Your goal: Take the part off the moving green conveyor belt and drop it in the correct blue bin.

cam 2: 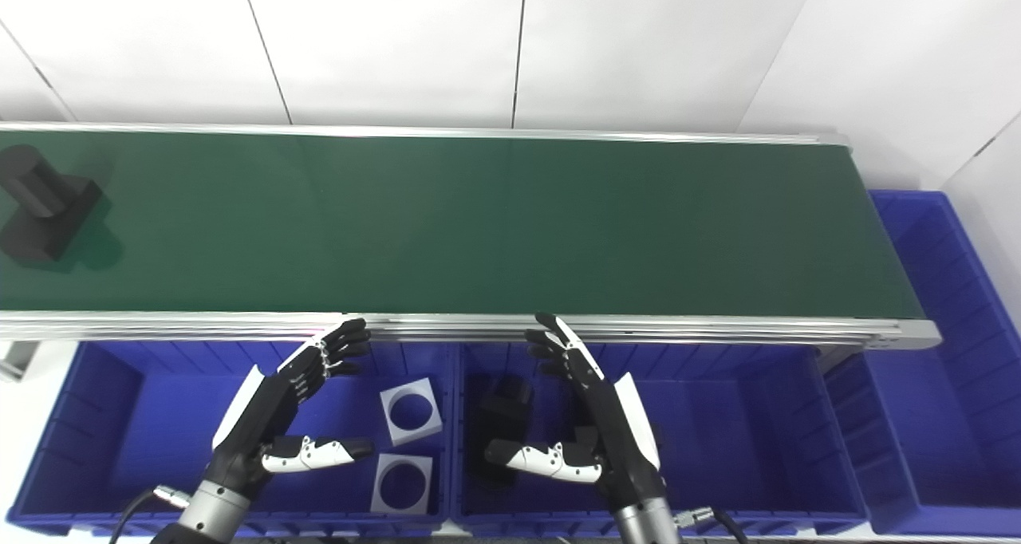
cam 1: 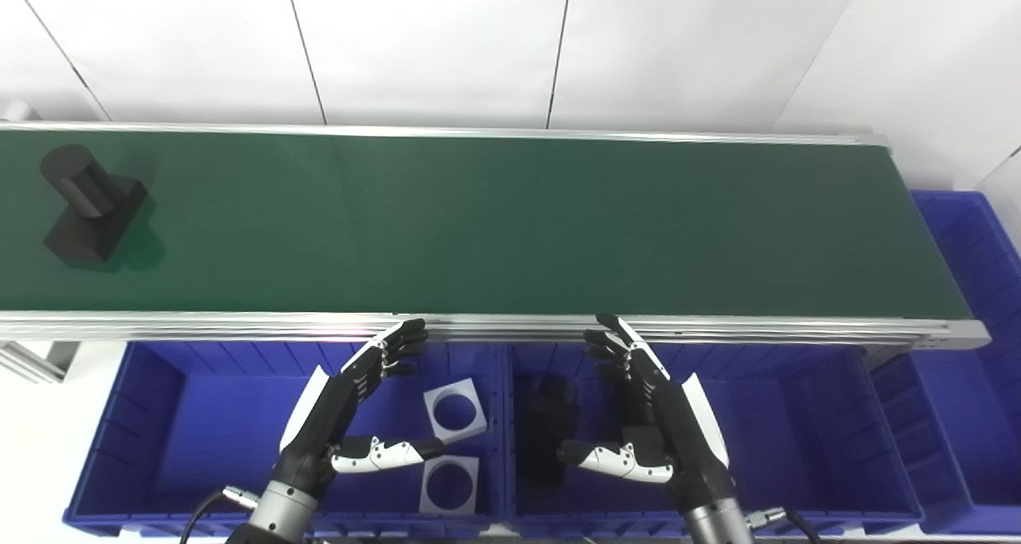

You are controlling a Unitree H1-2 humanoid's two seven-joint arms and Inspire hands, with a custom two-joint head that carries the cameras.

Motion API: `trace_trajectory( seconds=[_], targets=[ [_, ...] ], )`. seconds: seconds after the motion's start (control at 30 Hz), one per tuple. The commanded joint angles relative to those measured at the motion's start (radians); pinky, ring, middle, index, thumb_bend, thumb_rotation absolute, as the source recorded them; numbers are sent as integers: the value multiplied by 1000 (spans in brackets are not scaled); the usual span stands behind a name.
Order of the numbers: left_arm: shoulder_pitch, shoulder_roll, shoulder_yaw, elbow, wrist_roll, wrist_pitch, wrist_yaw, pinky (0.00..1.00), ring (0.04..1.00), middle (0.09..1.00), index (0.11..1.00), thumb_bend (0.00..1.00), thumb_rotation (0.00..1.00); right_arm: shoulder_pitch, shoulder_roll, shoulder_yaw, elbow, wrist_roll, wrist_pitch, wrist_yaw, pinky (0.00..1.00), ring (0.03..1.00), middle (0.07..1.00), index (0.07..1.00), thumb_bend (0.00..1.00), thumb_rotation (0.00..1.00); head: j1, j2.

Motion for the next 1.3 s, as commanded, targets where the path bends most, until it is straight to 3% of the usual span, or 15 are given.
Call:
trace_trajectory(
  seconds=[0.0,1.0,1.07,1.23,1.27],
  targets=[
    [-12,6,2,-25,2,-42,14,761,828,861,863,853,324,-5,6,-3,-23,15,-23,1,756,809,841,911,836,391,0,0],
    [-13,9,2,-20,-8,-43,11,769,831,862,866,847,319,-4,6,-3,-26,4,-19,-1,749,807,841,916,834,404,6,-3],
    [-15,6,0,-17,1,-43,17,768,830,862,866,849,320,-4,4,-5,-23,9,-19,0,750,807,842,917,833,402,31,-11],
    [-13,-6,-22,-8,0,-43,13,781,835,865,871,845,307,1,-19,-17,-3,53,-53,10,758,811,846,921,835,389,220,-70],
    [-11,-10,-28,-7,4,-43,15,785,837,866,870,847,302,4,-24,-21,1,66,-67,10,759,809,845,920,834,377,229,-74]
  ],
)
